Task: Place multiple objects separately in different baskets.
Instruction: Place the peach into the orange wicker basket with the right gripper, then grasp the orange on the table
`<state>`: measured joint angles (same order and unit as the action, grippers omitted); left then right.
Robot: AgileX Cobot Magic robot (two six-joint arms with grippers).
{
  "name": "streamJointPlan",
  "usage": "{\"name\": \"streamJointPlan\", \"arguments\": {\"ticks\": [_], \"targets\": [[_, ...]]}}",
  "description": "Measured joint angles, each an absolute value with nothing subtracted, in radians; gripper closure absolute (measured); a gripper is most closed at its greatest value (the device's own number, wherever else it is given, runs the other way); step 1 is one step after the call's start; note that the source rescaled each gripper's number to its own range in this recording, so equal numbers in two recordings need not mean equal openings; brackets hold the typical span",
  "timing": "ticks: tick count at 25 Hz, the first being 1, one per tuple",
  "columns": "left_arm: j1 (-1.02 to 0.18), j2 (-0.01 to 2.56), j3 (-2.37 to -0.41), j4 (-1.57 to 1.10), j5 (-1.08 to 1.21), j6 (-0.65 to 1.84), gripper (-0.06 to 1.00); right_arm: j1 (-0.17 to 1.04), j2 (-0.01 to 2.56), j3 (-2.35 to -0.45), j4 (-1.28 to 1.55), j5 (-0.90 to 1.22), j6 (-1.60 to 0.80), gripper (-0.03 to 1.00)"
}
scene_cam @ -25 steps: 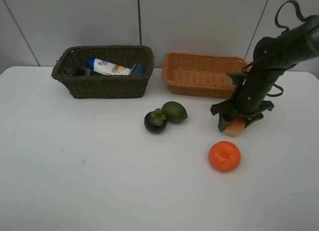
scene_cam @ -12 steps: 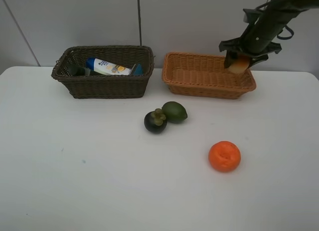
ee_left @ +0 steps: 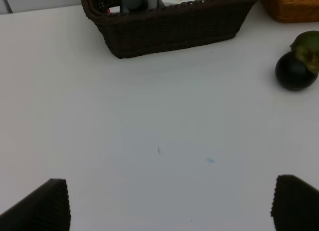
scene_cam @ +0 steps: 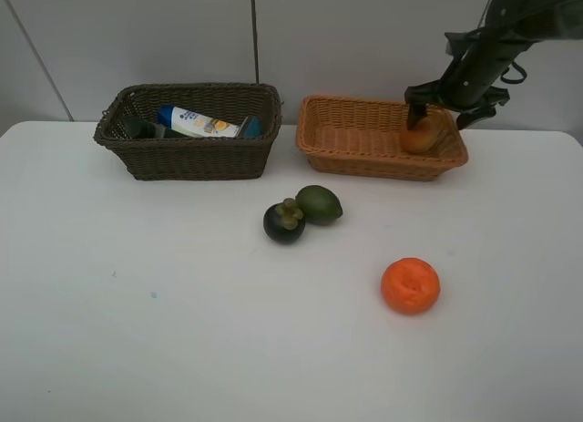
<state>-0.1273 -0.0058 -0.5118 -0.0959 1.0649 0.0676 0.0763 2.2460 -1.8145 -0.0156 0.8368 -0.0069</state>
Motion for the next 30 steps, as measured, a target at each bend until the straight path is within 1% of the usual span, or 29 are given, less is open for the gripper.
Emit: {"name": "streamJointPlan", "arguments": {"ticks": [5,10,14,17,25,30], "targets": [[-0.127,-0.006,-0.512,-0.096,1.065,0.068,-0.05,0.085,2.193,-1.814,0.048,0.999,-0.01,-0.03],[-0.127,-0.006,-0.512,-0.096,1.065,0.068,-0.05,0.157,2.091,-1.815,0.065,1.189,-0.011,-0.03],[-0.127,-0.006,-0.512,-0.096,1.065,0.068,-0.05,0.225,2.044,-1.794,0.07,1.212,0.005,-0.03],[-0.127,-0.006,-0.512,-0.096,1.065,0.068,-0.05,0.274,1.995,-1.692,0.057,1.213,0.011,-0.03],[-0.127,-0.006,-0.512,-0.096,1.065,0.068,-0.05,0.386,1.797,-1.273,0.0,1.207,0.049,-0.03],[-0.127,-0.006,-0.512,-0.096,1.065,0.068,-0.05,0.44,1.751,-1.059,0.01,1.062,0.051,-0.03]]}}
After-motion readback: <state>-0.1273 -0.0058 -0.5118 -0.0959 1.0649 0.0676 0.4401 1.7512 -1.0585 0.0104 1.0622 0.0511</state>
